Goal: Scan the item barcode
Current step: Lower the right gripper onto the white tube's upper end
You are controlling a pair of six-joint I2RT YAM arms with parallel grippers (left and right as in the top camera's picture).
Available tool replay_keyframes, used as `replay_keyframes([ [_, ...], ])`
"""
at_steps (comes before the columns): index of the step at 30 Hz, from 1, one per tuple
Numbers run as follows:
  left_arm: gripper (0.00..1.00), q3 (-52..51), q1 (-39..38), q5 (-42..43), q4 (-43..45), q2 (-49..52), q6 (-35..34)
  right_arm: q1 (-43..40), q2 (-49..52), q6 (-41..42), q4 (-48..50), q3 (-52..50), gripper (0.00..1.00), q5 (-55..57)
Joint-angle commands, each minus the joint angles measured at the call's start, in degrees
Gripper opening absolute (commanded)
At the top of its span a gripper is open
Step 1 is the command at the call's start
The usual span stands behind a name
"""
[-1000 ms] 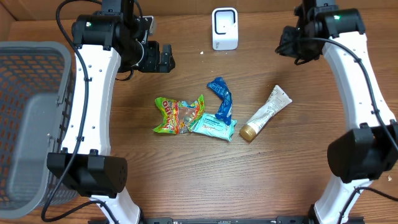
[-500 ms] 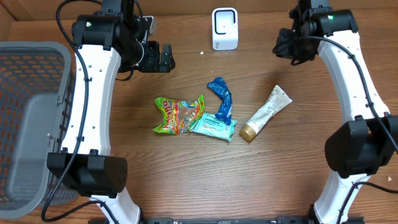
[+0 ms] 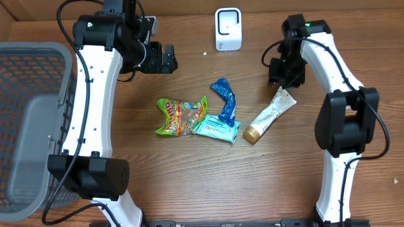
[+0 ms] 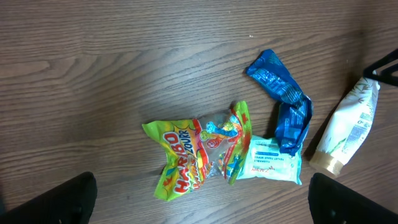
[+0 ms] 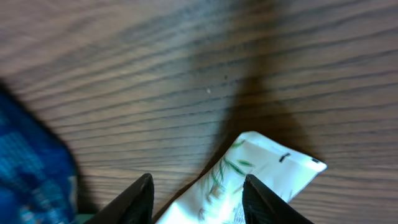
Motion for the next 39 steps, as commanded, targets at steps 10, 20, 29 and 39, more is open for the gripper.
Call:
replay_keyframes([
  [10,1.00,1.0,-0.1,-0.3,0.0,-0.3,1.1,-1.3,0.4,2.4,-4.7,-7.7,0.35,2.9],
  [20,1.00,1.0,-0.1,-0.3,0.0,-0.3,1.1,-1.6,-4.4,2.3,-6.2,-10.8,0.18,1.9],
  [29,1.00,1.0,-0.1,-0.3,0.0,-0.3,1.1,-1.6,-18.2,-5.2,-8.2,-14.8,0.50,0.3],
  [39,1.00,1.0,-0.1,-0.3,0.0,-0.3,1.1,-0.4,-19.3,-7.5,-5.6,-29.3,0.59,-4.7],
])
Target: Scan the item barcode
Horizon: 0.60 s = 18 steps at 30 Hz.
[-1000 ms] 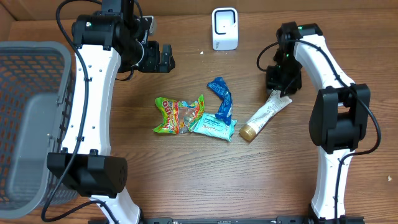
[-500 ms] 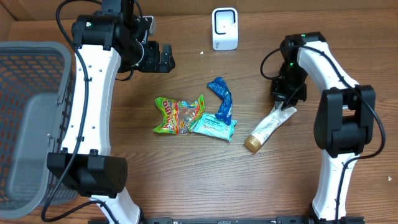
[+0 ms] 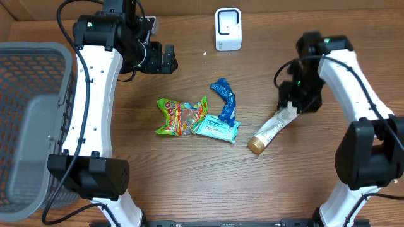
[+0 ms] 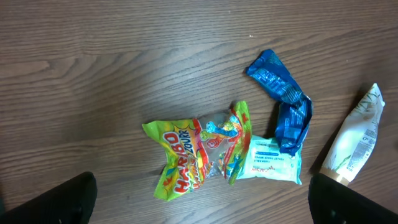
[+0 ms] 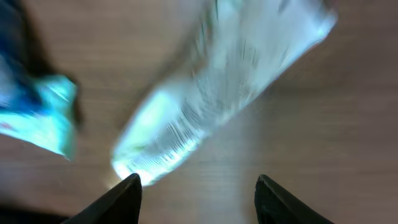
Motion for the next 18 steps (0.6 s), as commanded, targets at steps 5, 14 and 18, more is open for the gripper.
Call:
replay_keyframes([
  [5,1.00,1.0,-0.1,-0.3,0.0,-0.3,1.1,0.9,0.7,0.3,1.9,-11.9,0.58,-3.3],
  [14,1.00,1.0,-0.1,-0.3,0.0,-0.3,1.1,0.9,-0.1,0.3,5.1,-12.7,0.52,-5.8],
  [18,1.00,1.0,-0.1,-0.3,0.0,-0.3,1.1,0.9,-0.7,0.5,6.0,-12.5,0.52,-6.1],
])
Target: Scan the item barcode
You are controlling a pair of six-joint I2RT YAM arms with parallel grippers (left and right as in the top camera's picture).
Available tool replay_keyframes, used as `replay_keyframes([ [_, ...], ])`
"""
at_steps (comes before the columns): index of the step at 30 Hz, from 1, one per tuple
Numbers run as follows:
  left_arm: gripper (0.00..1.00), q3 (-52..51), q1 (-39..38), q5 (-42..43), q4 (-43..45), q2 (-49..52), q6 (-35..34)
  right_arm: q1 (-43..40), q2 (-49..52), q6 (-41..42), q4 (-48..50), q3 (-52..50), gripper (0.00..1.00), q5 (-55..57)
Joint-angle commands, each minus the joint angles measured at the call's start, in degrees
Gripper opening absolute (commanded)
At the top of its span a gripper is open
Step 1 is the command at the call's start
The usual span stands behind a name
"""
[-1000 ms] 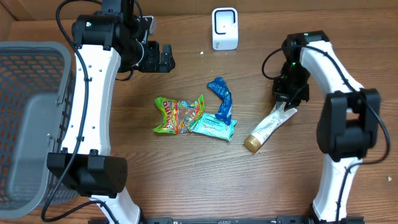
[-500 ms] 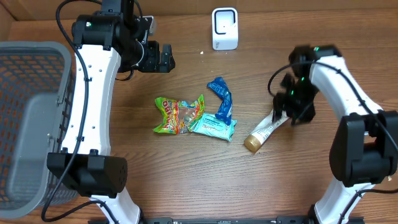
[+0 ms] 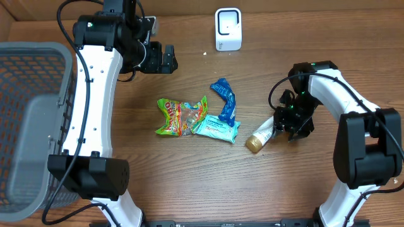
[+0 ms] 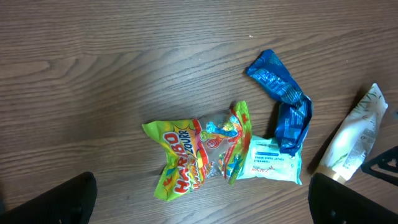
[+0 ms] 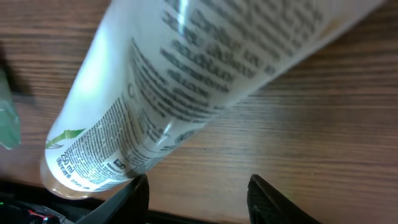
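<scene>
A white tube (image 3: 262, 135) with a gold cap lies slanted on the wooden table, right of the snack packs. In the right wrist view the tube (image 5: 186, 81) fills the frame, its small print facing the camera. My right gripper (image 3: 293, 123) is down low at the tube's upper half, open (image 5: 199, 202), with bare wood between its fingers and the tube's cap end just past the left finger (image 5: 134, 199). The white scanner (image 3: 228, 28) stands at the back middle. My left gripper (image 3: 161, 58) hangs open (image 4: 199, 208) high at the back left.
A Haribo bag (image 3: 180, 116), a teal wipes pack (image 3: 216, 128) and a blue wrapper (image 3: 225, 101) lie together mid-table, left of the tube. A grey mesh basket (image 3: 31, 120) stands at the far left edge.
My right gripper has moved from the tube's crimped far end toward the front, and now sits low beside its body. The tube has barely shifted. The left arm is unchanged.
At first the tube lay farther back, with my open right gripper just beyond its crimped end. Then the tube lay nearer the front, the gripper at that end. Now the gripper is low alongside the tube. The left arm stayed put.
</scene>
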Motion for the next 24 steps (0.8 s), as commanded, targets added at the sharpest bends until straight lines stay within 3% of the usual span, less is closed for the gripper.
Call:
replay_keyframes([
  [1,1.00,1.0,-0.1,-0.3,0.0,-0.3,1.1,0.2,-1.4,0.4,0.6,0.3,0.52,-1.2],
  [24,1.00,1.0,-0.2,-0.4,-0.1,-0.3,1.1,0.2,-4.3,0.1,1.9,4.2,0.52,-1.1],
])
